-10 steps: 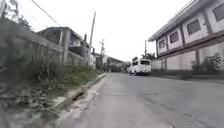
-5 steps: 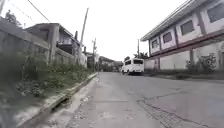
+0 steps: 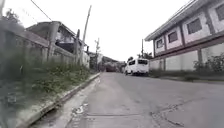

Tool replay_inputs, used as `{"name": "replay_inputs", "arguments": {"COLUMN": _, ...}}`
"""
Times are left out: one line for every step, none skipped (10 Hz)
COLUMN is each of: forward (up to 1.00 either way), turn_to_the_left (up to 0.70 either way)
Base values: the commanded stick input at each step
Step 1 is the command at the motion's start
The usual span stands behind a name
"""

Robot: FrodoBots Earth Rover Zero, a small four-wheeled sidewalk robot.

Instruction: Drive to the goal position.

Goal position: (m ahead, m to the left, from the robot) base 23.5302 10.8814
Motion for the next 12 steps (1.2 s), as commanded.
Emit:
{"name": "replay_inputs", "arguments": {"forward": 1.00, "turn_to_the_left": 0.00}}
{"name": "replay_inputs", "arguments": {"forward": 1.00, "turn_to_the_left": 0.00}}
{"name": "replay_inputs", "arguments": {"forward": 1.00, "turn_to_the_left": 0.00}}
{"name": "replay_inputs", "arguments": {"forward": 1.00, "turn_to_the_left": 0.00}}
{"name": "replay_inputs", "arguments": {"forward": 1.00, "turn_to_the_left": 0.00}}
{"name": "replay_inputs", "arguments": {"forward": 1.00, "turn_to_the_left": 0.00}}
{"name": "replay_inputs", "arguments": {"forward": 1.00, "turn_to_the_left": 0.00}}
{"name": "replay_inputs", "arguments": {"forward": 1.00, "turn_to_the_left": 0.00}}
{"name": "replay_inputs", "arguments": {"forward": 1.00, "turn_to_the_left": 0.00}}
{"name": "replay_inputs", "arguments": {"forward": 1.00, "turn_to_the_left": 0.00}}
{"name": "replay_inputs", "arguments": {"forward": 1.00, "turn_to_the_left": 0.00}}
{"name": "replay_inputs", "arguments": {"forward": 1.00, "turn_to_the_left": 0.00}}
